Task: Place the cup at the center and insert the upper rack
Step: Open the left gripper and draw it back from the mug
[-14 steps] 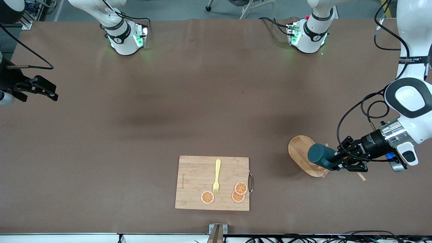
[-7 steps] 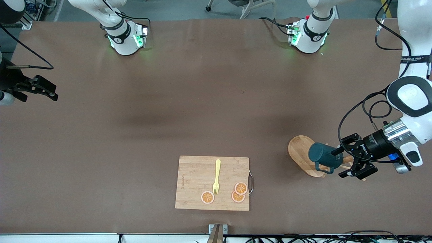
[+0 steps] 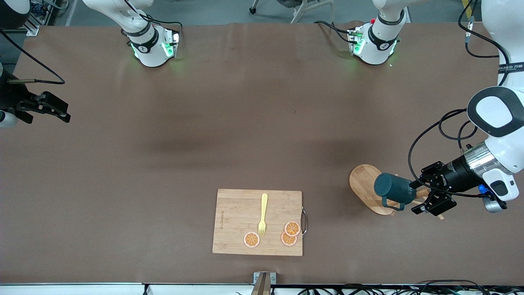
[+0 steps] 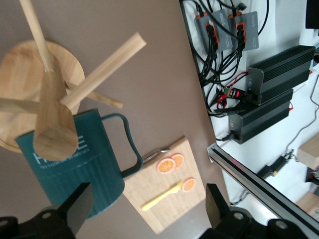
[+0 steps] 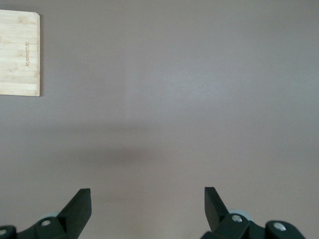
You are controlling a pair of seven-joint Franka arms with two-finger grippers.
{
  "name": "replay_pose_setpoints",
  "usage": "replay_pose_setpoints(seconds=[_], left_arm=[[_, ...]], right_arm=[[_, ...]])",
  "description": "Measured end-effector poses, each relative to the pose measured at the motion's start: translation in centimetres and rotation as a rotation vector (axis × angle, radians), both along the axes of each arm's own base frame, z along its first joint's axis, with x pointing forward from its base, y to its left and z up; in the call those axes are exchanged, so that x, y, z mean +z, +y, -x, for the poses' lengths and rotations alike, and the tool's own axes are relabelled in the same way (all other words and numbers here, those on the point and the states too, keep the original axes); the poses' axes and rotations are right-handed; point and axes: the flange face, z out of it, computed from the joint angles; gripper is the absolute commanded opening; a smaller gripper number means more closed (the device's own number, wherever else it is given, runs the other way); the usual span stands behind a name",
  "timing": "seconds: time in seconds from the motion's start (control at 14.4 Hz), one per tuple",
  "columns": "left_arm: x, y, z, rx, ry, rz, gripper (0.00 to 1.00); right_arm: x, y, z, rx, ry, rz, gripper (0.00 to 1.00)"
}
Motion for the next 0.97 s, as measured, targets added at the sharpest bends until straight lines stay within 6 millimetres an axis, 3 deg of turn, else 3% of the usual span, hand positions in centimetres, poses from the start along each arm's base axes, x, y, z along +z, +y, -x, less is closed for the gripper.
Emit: replay_pose_setpoints(seconds=[0.14, 0.48, 0.69, 0.97], left_arm=[[1.4, -0.4, 1.0, -0.083, 0.019, -0.113, 1.0], [7.0, -2.7, 4.8, -0.3, 0.031, -0.335, 1.0], [8.7, -3.1, 6.7, -0.491, 0.031, -0.431, 1.0], [12.5, -2.9, 9.8, -0.679, 0.01, -0.492, 1.0]], right_arm=[[0.0, 0.0, 0.0, 0.0, 0.0, 0.0, 1.0], [0.0, 0.0, 0.0, 0.0, 0.0, 0.0, 1.0], [0.0, 0.0, 0.0, 0.0, 0.0, 0.0, 1.0], [0.0, 0.0, 0.0, 0.0, -0.001, 0.0, 1.0]])
